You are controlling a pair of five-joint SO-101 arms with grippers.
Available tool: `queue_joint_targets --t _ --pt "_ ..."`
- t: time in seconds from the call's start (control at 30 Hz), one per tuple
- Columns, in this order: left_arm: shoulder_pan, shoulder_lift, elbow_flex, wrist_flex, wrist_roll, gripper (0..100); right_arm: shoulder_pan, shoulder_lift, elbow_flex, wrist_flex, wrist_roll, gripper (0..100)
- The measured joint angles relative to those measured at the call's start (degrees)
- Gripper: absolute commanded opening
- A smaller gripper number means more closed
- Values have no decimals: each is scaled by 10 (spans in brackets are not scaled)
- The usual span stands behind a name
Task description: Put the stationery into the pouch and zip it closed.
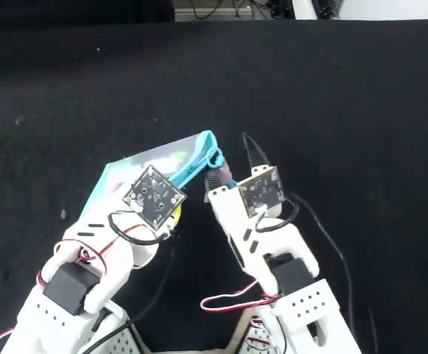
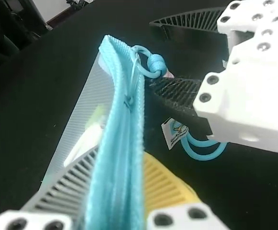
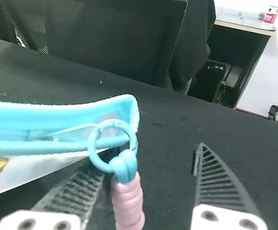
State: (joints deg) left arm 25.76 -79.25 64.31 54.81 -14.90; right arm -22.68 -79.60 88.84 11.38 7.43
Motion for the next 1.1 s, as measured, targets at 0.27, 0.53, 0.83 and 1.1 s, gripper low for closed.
queue_joint_targets --t 0.27,0.53,0.83,1.1 --pt "-1 0 0 0 0 30 -1 -88 0 60 2 250" --pt "-1 0 -1 0 0 30 -3 -167 44 47 2 250" --pt "-1 0 -1 0 0 30 -30 -174 47 43 38 178" --pt "-1 0 -1 0 0 30 -24 -178 47 43 48 10"
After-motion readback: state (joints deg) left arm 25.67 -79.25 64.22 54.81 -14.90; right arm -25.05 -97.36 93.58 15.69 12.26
